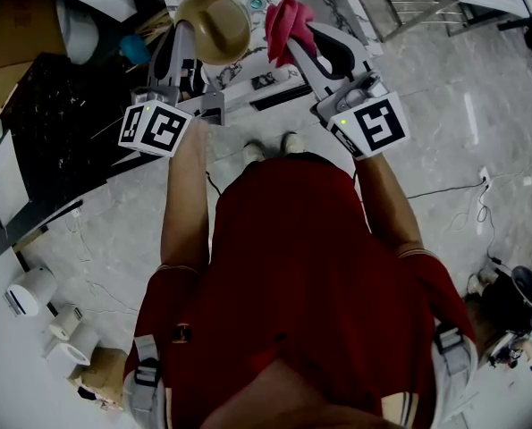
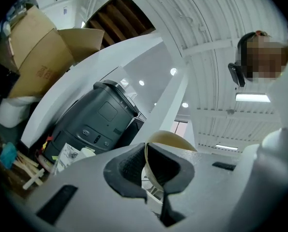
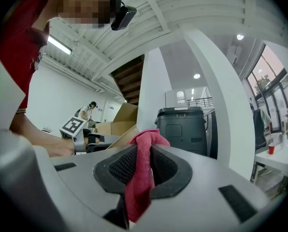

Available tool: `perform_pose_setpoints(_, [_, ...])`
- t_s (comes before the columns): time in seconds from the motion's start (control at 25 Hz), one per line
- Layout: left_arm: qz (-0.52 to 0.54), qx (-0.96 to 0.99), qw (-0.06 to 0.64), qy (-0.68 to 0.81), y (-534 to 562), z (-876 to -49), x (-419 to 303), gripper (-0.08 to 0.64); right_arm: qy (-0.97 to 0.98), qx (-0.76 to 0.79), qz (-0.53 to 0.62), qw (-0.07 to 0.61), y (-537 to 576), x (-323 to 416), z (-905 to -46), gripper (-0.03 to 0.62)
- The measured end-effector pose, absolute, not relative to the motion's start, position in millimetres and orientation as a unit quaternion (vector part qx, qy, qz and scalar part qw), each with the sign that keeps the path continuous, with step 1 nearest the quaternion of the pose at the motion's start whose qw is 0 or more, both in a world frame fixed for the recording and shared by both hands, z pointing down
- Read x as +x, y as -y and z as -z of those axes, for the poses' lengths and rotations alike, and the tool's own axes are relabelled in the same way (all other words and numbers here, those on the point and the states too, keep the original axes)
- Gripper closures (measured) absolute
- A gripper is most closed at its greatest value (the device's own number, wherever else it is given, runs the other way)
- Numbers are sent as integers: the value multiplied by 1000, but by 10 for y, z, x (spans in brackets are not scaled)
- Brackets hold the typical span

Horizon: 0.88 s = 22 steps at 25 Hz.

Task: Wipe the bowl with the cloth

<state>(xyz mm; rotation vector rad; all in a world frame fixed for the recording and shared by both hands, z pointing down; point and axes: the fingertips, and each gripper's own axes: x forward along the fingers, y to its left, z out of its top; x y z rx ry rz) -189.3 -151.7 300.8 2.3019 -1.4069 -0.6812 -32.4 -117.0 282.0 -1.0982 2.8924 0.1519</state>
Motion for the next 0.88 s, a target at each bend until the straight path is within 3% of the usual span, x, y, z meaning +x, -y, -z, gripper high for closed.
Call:
perform_pose_setpoints(0.6, [325,810,283,398,1614,-3067,-1738,537,-956,-269,-85,81,922,-444,-2523,525])
perform_pose_setpoints(0.88, [334,814,316,356,1631,-3113,-1635,537,-962,-241,-117,61,869,-497,-2486,526])
